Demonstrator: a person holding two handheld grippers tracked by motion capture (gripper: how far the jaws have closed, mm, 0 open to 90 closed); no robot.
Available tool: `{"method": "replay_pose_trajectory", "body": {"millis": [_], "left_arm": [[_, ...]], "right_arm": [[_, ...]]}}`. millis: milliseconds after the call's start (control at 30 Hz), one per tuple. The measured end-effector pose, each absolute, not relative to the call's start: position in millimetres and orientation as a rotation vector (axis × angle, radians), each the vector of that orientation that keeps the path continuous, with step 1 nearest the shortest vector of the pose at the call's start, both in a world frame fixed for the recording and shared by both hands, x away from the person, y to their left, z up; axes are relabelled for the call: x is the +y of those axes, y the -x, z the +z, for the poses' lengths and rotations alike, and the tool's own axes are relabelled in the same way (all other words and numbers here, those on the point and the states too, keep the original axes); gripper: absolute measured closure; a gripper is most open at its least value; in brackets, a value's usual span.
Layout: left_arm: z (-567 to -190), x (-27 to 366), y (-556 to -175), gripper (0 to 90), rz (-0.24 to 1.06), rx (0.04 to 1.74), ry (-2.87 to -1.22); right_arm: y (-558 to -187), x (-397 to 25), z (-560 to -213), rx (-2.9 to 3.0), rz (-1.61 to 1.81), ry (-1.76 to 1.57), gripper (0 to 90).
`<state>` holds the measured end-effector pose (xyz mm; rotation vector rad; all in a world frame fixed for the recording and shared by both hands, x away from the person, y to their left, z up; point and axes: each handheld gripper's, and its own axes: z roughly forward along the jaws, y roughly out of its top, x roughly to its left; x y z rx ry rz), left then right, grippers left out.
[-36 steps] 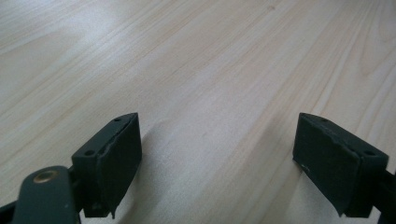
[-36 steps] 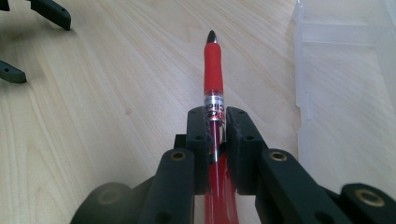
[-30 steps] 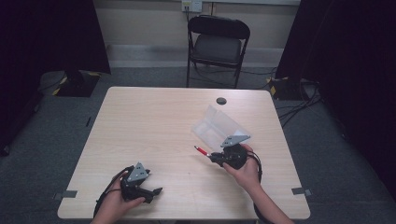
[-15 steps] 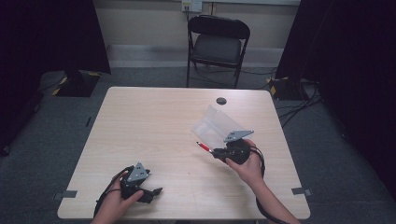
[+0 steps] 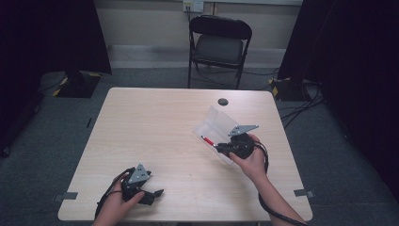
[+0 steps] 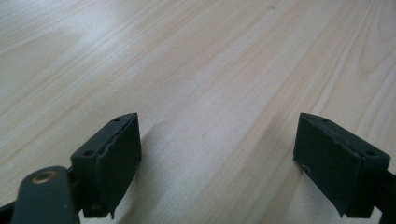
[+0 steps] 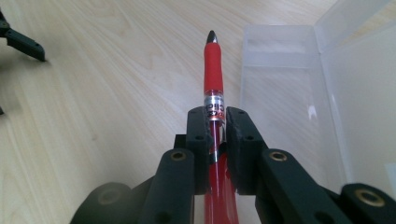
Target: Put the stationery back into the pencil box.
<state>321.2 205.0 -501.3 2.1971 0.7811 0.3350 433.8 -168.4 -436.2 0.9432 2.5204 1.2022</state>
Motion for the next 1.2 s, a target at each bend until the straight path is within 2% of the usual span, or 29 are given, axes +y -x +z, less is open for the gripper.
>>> {"method": "replay_pose_trajectory", "body": {"millis": [1200], "left_arm": [[-501.3, 205.0, -321.2, 14.9, 0.336, 0.780, -2.197]], "right_arm": [[-468.3, -179.3, -457.8, 2.430, 1.117, -1.071, 79.9]]}}
